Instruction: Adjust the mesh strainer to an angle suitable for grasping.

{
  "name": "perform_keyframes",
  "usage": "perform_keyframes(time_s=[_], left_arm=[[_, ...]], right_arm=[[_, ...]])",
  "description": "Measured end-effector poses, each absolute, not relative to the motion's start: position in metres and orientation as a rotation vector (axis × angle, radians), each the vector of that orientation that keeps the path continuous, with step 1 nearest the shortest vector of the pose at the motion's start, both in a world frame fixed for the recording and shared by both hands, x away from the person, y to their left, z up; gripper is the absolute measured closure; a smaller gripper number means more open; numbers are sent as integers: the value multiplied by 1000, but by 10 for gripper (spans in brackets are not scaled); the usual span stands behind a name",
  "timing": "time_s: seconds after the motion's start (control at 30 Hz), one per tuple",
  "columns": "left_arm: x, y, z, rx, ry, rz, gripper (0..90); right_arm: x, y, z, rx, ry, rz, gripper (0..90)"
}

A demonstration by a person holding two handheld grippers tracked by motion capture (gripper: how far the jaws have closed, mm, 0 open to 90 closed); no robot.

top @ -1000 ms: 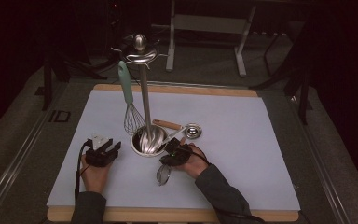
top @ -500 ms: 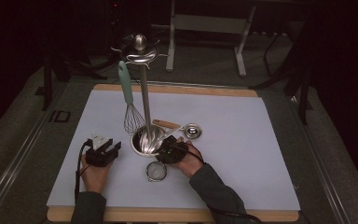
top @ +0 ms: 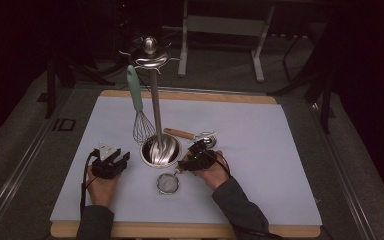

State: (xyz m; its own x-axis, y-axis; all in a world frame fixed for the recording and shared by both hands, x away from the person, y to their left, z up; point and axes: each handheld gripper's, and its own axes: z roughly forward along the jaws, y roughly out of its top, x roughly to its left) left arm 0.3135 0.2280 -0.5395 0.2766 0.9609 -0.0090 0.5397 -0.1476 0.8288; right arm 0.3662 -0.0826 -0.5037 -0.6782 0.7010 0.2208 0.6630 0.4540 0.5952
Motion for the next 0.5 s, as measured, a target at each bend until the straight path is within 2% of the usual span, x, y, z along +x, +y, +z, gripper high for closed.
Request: perform_keyframes(time_s=[0.23,0.5], left_arm=[[313,228,-540,1800,1364,718,597],[313,228,-540,1800,1364,719,597]], right_arm=[[368,-83,-507,1348,2632,1049,388],[370,-74,-510,1440,2630,1069,389]])
